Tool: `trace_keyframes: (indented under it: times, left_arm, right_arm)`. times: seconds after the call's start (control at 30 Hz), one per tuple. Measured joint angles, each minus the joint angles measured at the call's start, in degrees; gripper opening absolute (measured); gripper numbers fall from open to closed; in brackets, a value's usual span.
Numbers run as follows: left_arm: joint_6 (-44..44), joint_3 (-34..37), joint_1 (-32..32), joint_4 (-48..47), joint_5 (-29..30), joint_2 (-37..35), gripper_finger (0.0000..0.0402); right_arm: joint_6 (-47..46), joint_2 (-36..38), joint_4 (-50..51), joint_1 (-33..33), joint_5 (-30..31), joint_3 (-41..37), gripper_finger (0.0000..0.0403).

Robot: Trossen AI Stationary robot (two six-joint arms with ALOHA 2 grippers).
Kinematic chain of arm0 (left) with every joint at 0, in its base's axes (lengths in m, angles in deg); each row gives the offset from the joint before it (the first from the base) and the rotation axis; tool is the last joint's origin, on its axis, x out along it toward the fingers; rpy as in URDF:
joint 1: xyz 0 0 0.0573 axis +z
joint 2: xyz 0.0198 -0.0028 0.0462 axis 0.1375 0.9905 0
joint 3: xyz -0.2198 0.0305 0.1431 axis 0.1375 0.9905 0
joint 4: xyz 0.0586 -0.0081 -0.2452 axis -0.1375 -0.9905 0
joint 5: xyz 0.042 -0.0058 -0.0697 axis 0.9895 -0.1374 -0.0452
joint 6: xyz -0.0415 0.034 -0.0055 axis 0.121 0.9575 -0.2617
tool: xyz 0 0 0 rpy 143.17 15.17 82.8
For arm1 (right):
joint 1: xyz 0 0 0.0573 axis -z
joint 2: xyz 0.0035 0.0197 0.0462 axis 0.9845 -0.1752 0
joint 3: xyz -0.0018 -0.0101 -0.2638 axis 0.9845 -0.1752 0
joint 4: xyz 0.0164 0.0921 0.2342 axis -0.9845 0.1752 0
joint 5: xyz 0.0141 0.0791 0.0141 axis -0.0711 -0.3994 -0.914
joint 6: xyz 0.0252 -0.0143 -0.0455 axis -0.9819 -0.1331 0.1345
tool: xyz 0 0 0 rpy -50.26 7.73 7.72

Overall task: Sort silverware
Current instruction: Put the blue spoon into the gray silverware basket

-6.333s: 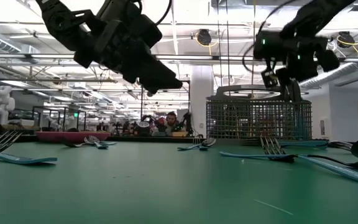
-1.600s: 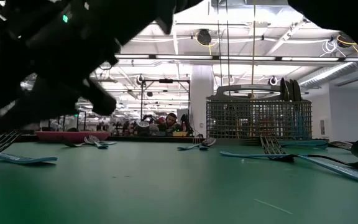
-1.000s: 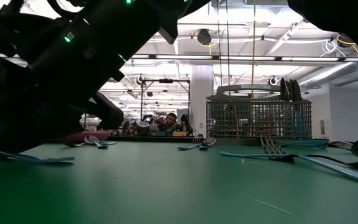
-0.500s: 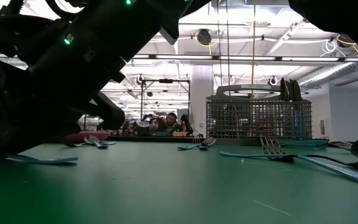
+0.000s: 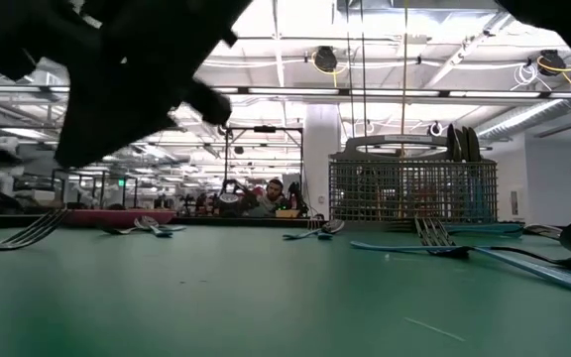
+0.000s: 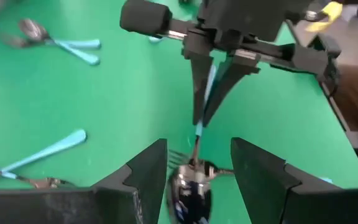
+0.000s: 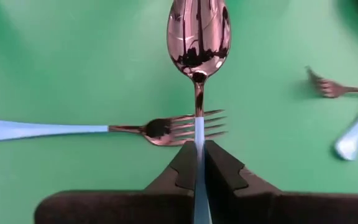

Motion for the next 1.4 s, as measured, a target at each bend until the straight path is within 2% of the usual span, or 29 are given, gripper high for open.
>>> trace_keyframes:
  times: [0.1, 0.27, 0.4, 0.47, 0.57, 0.63, 0.8, 0.93, 1.1, 1.23, 1.4]
  left_arm:
    - [-0.93, 0.00, -3.66, 0.01, 5.62, -0.70, 0.0180]
    - [-5.32, 0.00, -11.51, -0.48, 17.65, -3.77, 0.0180]
    - [-17.10, 0.13, -16.54, -2.01, 31.20, -3.82, 0.0180]
    - [-22.58, 1.40, -18.12, -0.80, 36.60, -2.51, 0.0180]
    - [-29.09, 5.12, -19.16, 3.18, 41.80, 0.13, 0.0180]
    - [-31.46, 7.76, -19.12, 7.06, 43.39, 2.16, 0.0180]
    - [-34.01, 11.93, -19.04, 16.51, 44.64, 6.36, 0.0180]
    - [-33.43, 12.24, -18.98, 20.32, 44.70, 8.82, 0.0180]
    - [-27.69, 12.24, -18.95, 24.83, 44.77, 9.75, 0.0180]
    - [-23.50, 12.22, -18.90, 27.40, 44.88, 9.96, 0.0180]
    - [-23.21, 12.22, -18.66, 27.48, 45.36, 9.98, 0.0180]
  right_arm:
    - [1.16, 1.50, 2.33, -0.57, 2.60, -0.02, 0.0001]
    - [-2.36, 4.53, 13.32, -1.93, 13.23, 0.04, 0.0001]
    - [-9.39, 5.94, 23.28, -3.33, 25.53, 0.02, 0.0000]
    - [-14.42, 6.71, 27.88, -4.77, 33.76, 0.02, 0.0000]
    - [-23.35, 7.64, 34.33, -7.42, 44.71, 0.08, 0.0000]
    - [-30.06, 7.91, 39.18, -8.90, 49.02, 0.09, 0.0000]
    - [-46.93, 10.77, 55.24, -9.40, 45.66, 0.04, 0.0000]
    - [-45.74, 16.04, 55.12, -8.66, 42.95, -3.16, 0.0000]
    - [-49.76, 26.62, 55.31, -5.27, 44.95, -14.64, 0.0000]
    - [-59.98, 37.60, 53.99, -2.20, 49.11, -31.11, 0.0000]
    - [-68.53, 51.04, 45.30, 3.12, 56.24, -52.24, 0.0000]
